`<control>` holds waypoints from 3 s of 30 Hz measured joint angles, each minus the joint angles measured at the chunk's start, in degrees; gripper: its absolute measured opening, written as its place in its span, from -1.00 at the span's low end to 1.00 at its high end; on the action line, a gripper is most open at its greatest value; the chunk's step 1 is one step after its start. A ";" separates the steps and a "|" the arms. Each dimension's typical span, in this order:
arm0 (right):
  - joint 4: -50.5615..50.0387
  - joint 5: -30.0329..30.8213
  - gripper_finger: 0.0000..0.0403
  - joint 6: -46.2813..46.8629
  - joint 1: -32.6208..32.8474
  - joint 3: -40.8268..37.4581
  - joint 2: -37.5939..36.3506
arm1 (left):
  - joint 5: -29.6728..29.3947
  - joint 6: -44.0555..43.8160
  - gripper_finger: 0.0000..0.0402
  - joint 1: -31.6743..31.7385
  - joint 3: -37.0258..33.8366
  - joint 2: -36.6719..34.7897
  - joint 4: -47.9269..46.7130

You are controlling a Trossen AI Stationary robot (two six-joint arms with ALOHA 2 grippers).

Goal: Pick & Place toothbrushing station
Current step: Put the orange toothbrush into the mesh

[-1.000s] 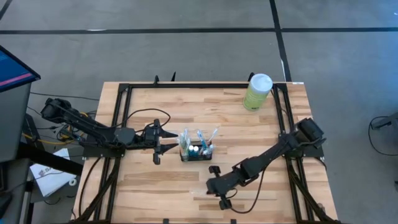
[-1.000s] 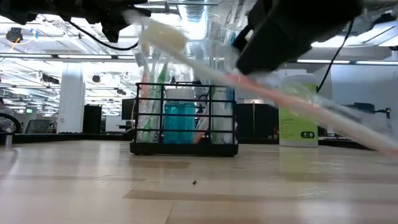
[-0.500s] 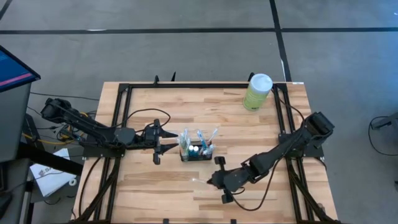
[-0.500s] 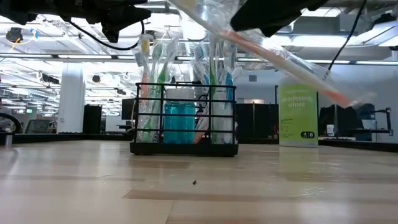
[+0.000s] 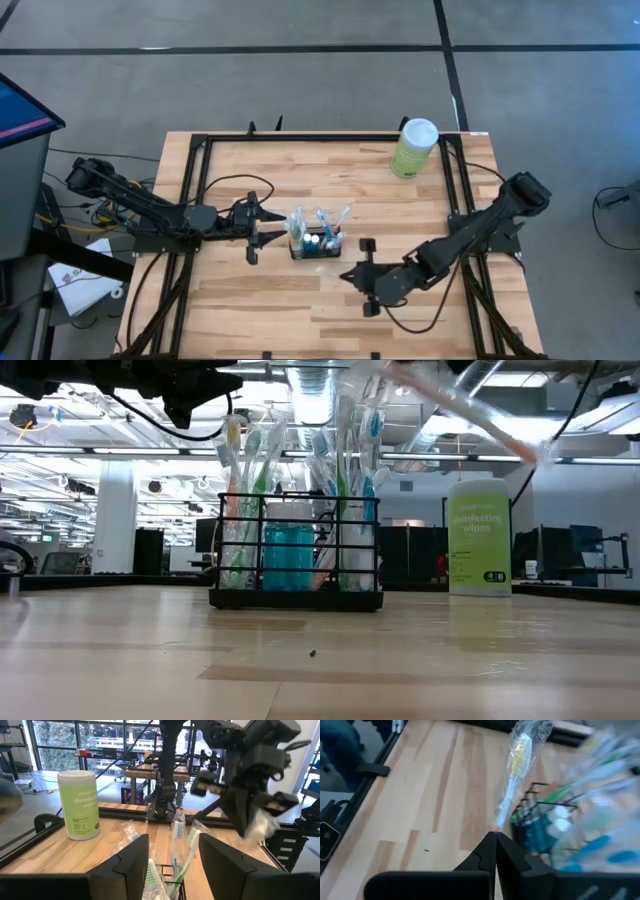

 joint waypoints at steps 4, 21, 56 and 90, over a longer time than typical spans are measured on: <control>-2.07 4.64 -1.00 -0.02 1.04 0.00 -2.56 | 0.00 0.00 -0.17 -0.02 0.00 0.00 0.00; 11.53 14.43 -1.00 -4.84 -0.79 -12.50 -15.46 | 0.00 0.17 -0.17 -0.02 0.00 0.00 0.02; 82.44 6.08 -1.00 -21.64 -17.18 -34.05 -1.75 | -0.02 0.20 -0.17 -0.01 0.00 0.00 0.07; 86.78 2.08 -1.00 -16.87 -17.17 -34.50 7.10 | -0.02 0.20 -0.17 -0.02 -0.02 0.00 0.04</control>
